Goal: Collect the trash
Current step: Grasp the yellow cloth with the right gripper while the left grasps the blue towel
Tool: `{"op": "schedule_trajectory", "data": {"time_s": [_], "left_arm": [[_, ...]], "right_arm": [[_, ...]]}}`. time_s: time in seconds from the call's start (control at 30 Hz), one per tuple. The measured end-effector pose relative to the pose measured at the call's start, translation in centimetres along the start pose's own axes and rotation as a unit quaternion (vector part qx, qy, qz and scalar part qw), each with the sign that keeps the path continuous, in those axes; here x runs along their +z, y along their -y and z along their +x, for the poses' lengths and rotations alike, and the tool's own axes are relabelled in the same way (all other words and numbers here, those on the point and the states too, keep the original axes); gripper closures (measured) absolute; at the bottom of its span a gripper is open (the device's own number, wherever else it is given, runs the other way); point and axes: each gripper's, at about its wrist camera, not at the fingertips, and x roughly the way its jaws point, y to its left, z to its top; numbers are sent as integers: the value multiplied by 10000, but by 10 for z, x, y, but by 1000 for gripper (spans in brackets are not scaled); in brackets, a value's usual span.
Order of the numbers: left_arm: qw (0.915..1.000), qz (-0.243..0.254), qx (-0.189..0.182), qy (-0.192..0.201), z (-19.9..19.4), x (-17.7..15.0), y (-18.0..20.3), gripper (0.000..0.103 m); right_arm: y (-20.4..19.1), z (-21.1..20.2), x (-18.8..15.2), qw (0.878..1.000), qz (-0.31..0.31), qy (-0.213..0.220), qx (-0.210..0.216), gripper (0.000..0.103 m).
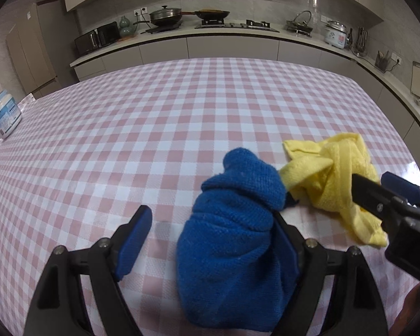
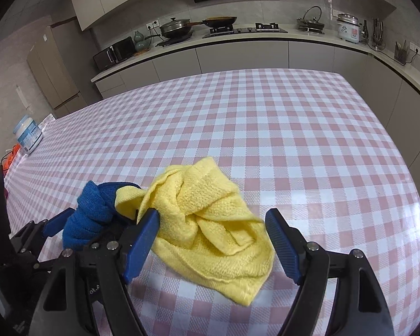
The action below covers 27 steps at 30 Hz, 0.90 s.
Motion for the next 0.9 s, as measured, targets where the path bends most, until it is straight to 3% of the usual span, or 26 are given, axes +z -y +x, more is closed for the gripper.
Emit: {"op": "schedule_trajectory", "data": {"time_s": [0.17,0.43,0.57,0.6,0.7,0.8,0.9], "left_arm": [[10000,-4,-59,24,1,1,-7,20],[9998,-29,-188,48,2,4,-12,32],[9996,-23,-275,54,2,7,-11,42],[9995,-28,-295,58,2,8,-11,44],[9993,-30,-359,69,2,8,-12,51],[9992,-26,-373,102,0,9,-12,58],[9990,-89,-406,155,-3,8,-14,62]], "right_arm": [[-7,13,3,10000,9,-56,79,23],[-22,20,13,9999,-71,51,139,23],[-30,34,14,9997,-167,-130,139,23],[-30,35,13,9996,-173,-130,169,25],[-32,35,11,9994,-223,-96,256,44],[-35,33,9,9990,-304,-95,323,57],[-37,31,6,9987,-324,-97,394,65]]}}
